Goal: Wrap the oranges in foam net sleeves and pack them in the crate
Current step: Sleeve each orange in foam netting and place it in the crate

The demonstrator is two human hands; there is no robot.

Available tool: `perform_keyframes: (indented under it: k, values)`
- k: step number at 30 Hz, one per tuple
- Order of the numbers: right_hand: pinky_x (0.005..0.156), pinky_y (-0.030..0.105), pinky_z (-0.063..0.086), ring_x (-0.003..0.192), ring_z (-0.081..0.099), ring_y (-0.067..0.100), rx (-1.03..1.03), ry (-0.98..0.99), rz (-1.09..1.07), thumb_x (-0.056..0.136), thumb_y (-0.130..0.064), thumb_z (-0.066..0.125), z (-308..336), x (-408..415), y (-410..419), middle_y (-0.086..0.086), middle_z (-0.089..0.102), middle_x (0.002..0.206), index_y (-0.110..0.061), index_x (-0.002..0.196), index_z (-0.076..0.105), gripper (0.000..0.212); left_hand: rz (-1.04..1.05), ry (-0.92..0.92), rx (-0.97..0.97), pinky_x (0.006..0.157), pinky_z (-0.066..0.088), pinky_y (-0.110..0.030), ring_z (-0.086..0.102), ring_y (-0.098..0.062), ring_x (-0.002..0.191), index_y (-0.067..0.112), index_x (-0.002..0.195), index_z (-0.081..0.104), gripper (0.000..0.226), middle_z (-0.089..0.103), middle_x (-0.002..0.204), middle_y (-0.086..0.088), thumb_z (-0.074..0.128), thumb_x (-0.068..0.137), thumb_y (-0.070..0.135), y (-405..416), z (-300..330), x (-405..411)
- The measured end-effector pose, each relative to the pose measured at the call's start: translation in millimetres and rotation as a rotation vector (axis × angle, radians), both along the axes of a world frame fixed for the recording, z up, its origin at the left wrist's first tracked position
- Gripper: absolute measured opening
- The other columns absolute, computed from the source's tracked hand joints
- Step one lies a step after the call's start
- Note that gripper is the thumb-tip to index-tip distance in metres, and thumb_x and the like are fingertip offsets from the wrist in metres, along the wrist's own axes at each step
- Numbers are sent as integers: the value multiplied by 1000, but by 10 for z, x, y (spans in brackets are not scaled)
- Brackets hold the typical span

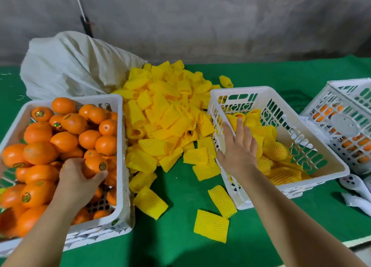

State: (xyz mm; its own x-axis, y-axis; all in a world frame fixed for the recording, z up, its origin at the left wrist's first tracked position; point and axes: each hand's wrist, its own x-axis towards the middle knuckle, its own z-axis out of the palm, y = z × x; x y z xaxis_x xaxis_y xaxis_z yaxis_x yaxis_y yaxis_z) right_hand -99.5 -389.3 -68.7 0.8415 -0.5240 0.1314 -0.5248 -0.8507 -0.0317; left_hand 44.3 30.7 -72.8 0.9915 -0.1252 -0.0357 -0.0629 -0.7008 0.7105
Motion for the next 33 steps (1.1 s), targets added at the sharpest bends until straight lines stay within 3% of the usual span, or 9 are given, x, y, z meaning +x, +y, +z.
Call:
perform_keyframes:
  k: [3, 6, 10, 16, 21, 25, 27, 31, 33]
  values:
    - [121, 59, 12, 157, -7, 39, 35, 7, 105, 93, -52, 60, -3, 158, 287, 10, -23, 169, -31, 164, -7, 101, 50, -205, -245, 93, 53, -48, 56, -30, 121, 16, 136, 46, 62, 51, 133, -9, 83, 89, 36, -238, 136, -154]
    - [124, 57, 5, 157, -13, 37, 160, 87, 220, 97, -49, 59, -56, 300, 651, 7, -30, 168, -34, 164, -9, 97, -106, -173, -386, 94, 52, -40, 55, -23, 124, 33, 139, 37, 64, 44, 137, -3, 79, 91, 39, -591, 179, -465]
    - [124, 56, 7, 157, -15, 31, 315, 208, 438, 97, -50, 59, -167, 490, 1274, -2, -30, 167, -41, 162, -6, 93, -261, -318, -122, 80, 52, -34, 51, -16, 119, 25, 142, 41, 66, 42, 133, 2, 81, 91, 37, -749, 98, -650]
    - [114, 51, 33, 142, 32, 35, 406, 330, 435, 93, -56, 62, -432, 646, 1772, 5, 44, 151, -27, 151, 32, 72, -307, -348, 123, 73, 54, -40, 59, -32, 113, 23, 144, 44, 67, 42, 137, -2, 82, 90, 34, -786, 49, -650]
    - [105, 45, 45, 134, 49, 37, 512, 578, 276, 89, -43, 74, -911, 377, 1775, 11, 60, 140, -24, 160, 22, 90, -325, -388, 153, 80, 53, -40, 60, -34, 113, 25, 144, 42, 70, 43, 137, -2, 83, 88, 35, -779, 21, -653]
    - [78, 39, 55, 90, 66, 28, 880, 253, 184, 91, -23, 66, -894, 327, 1716, 2, 70, 95, -24, 102, 62, 12, -334, -399, 148, 78, 56, -42, 61, -33, 110, 24, 144, 44, 68, 45, 137, -3, 82, 88, 37, -780, 22, -637]
    - [70, 38, 48, 79, 60, 24, 1022, 12, 95, 93, -21, 63, -683, 379, 1676, -1, 64, 82, -22, 84, 58, 10, -339, -399, 135, 80, 55, -40, 61, -32, 111, 23, 143, 44, 67, 46, 136, -2, 80, 89, 40, -779, 19, -628]
    - [69, 42, 45, 77, 50, 21, 1083, -205, 114, 100, -26, 57, -252, 458, 1637, 2, 56, 85, -20, 87, 52, 15, -399, -355, 97, 101, 45, -34, 54, -23, 123, 22, 145, 43, 66, 52, 137, 0, 71, 94, 54, -761, 35, -610]
    - [83, 47, 56, 89, 61, 20, 1273, -277, 88, 102, -29, 58, -71, 444, 1659, 1, 63, 108, -19, 110, 59, 13, -386, -244, -3, 104, 48, -39, 55, -21, 123, 22, 146, 43, 68, 57, 135, 2, 69, 95, 58, -734, 56, -592]
